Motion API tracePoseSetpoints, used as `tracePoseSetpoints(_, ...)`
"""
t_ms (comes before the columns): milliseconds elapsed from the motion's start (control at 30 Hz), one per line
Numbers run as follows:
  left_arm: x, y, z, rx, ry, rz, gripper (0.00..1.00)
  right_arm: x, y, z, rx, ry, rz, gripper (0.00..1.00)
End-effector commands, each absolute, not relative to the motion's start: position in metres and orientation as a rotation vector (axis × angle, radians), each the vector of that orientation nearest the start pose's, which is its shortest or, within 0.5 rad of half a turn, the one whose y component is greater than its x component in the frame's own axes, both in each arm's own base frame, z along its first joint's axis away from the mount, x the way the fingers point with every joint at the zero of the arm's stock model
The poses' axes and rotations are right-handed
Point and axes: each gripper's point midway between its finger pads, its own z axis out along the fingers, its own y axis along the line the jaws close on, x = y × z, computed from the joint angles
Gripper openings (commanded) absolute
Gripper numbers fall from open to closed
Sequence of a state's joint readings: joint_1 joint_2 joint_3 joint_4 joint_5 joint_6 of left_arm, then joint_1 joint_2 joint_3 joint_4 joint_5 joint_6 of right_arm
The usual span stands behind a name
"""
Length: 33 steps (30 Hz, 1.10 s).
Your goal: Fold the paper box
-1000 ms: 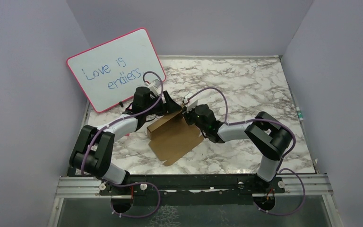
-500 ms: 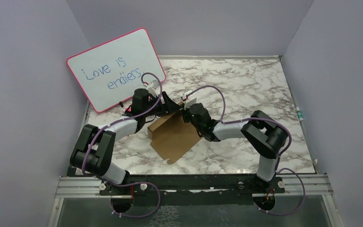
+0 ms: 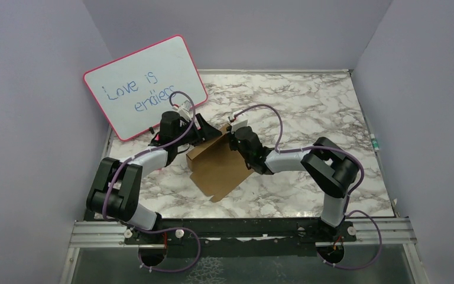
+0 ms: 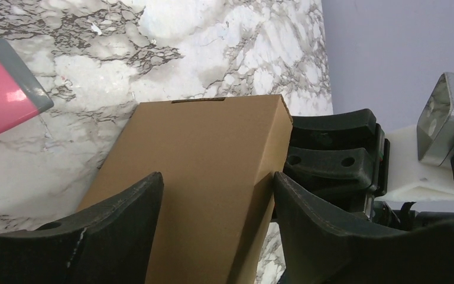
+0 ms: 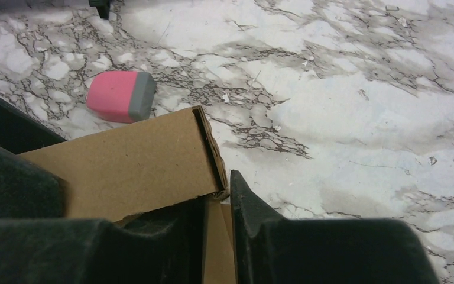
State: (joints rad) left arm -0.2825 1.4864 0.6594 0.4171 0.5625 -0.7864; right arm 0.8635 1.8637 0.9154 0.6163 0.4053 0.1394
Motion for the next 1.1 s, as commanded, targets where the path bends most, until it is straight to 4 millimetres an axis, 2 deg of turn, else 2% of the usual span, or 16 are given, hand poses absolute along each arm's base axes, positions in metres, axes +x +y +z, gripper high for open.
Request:
tracePoseSetpoints(0, 0.331, -0.219, 0.124, -0.136, 2.165, -1.24, 0.7, 0.374, 0.331, 0.088, -0.408, 1.825, 0.304, 0.25)
tracePoseSetpoints(233, 0.343, -0.223, 0.118, -0.119, 2.182, -1.239, 0.72, 0.371, 0.342, 0.084, -0.511, 1.703, 0.354, 0.27)
tracePoseSetpoints(433, 0.352, -0.226, 0.106, -0.123, 2.212, -1.24, 0.71, 0.366, 0.334, 0.098, -0.516, 1.518, 0.358, 0.28)
tracePoseSetpoints(567, 0.359, -0.227, 0.106, -0.121, 2.212, -1.245, 0.71, 0.367, 0.333, 0.109, -0.524, 1.438, 0.343, 0.28)
tracePoseSetpoints(700, 0.363, -0.229, 0.108, -0.113, 2.207, -1.25, 0.71, 0.372, 0.338, 0.11, -0.543, 1.421, 0.328, 0.29)
tracePoseSetpoints(767, 0.364, -0.229, 0.106, -0.111, 2.211, -1.254, 0.71, 0.374, 0.337, 0.109, -0.542, 1.423, 0.313, 0.33)
tracePoseSetpoints(933, 0.367, -0.227, 0.105, -0.121, 2.212, -1.252, 0.71, 0.371, 0.323, 0.107, -0.564, 1.437, 0.26, 0.44)
tracePoseSetpoints(1067, 0.369, -0.227, 0.106, -0.113, 2.207, -1.256, 0.71, 0.364, 0.314, 0.098, -0.597, 1.5, 0.309, 0.45)
